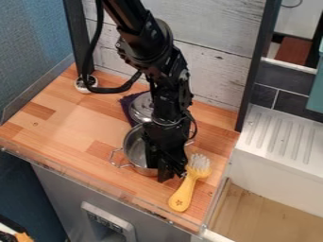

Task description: Move the pot on the lower left of table

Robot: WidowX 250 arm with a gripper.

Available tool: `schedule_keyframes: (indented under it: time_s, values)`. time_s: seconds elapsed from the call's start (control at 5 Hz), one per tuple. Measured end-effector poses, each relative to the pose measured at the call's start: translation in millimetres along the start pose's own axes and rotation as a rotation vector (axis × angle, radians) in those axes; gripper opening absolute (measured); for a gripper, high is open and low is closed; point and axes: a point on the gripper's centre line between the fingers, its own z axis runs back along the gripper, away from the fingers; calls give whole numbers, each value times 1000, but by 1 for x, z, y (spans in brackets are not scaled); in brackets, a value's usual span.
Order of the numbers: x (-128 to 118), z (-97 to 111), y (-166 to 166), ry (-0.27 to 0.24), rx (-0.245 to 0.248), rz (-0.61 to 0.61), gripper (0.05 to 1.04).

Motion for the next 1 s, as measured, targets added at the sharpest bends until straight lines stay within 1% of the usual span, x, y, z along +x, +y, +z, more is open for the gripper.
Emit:
schedule_keyframes:
  time_s: [0.2, 0.4, 0.6, 0.8, 1.0]
  values:
    - [1, 1, 1, -3, 1, 3, 160]
    - [3, 2, 1, -2, 0, 9, 102]
    - [4, 2, -3, -7, -10, -2, 102]
    - [7, 6, -10, -7, -10, -38, 101]
    - [8, 30, -12, -42, 4, -48, 82]
